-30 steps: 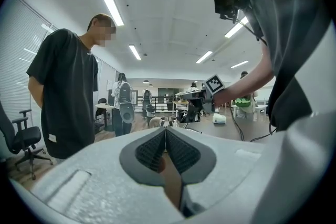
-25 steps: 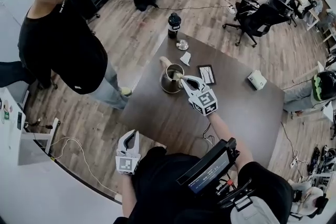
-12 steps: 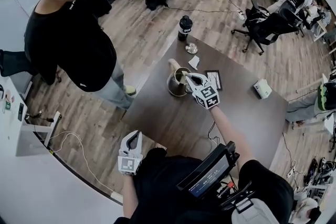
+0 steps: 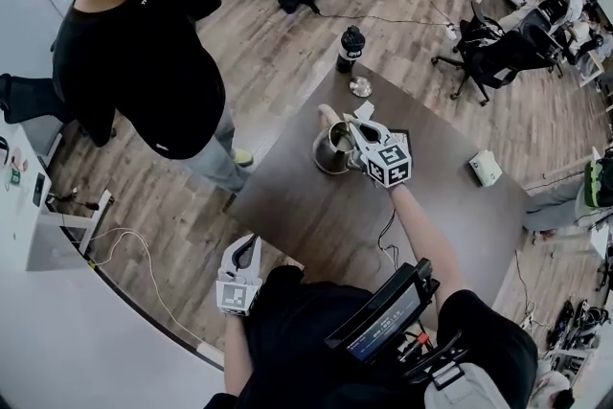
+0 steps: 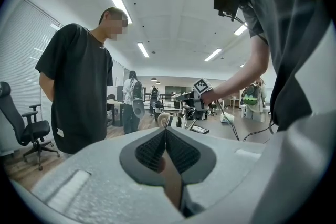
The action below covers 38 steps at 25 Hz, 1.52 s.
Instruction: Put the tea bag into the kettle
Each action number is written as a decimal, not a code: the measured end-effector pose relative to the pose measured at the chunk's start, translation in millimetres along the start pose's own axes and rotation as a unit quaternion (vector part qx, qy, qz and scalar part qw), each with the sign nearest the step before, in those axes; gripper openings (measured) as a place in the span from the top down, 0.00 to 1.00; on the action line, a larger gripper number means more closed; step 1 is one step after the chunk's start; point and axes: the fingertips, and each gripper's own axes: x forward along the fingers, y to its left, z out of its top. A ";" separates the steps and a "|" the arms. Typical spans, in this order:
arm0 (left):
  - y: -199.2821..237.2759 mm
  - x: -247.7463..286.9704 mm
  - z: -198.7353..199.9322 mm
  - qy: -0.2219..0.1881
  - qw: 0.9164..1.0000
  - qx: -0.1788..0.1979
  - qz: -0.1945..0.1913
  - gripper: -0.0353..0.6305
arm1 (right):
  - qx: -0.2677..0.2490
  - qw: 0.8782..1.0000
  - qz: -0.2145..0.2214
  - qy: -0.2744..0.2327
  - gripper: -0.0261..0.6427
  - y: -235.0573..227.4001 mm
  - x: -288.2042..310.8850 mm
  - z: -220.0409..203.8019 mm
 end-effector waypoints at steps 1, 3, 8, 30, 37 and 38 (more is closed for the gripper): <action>1.8 0.2 -0.3 0.000 1.000 -0.002 0.001 0.94 | -0.002 1.000 0.001 -0.003 0.93 0.3 1.5 4.4; 3.7 0.0 -1.2 0.001 1.000 -0.002 0.001 0.94 | -0.005 1.000 0.003 -0.007 0.93 1.8 3.7 10.3; 6.3 0.4 -2.9 -0.003 1.000 -0.004 0.002 0.94 | -0.011 1.000 0.007 0.010 0.93 3.7 8.7 -0.8; 15.2 4.8 -9.3 0.000 1.000 -0.005 0.000 0.94 | -0.026 0.987 0.009 0.155 0.93 -7.1 22.6 -90.4; 16.5 5.4 -11.1 0.002 1.000 -0.001 0.000 0.94 | -0.081 0.981 -0.005 0.176 0.93 -6.7 28.4 -89.8; 16.7 5.2 -11.2 0.002 1.000 -0.001 0.001 0.94 | -0.090 0.980 -0.008 0.179 0.93 -6.6 28.6 -89.9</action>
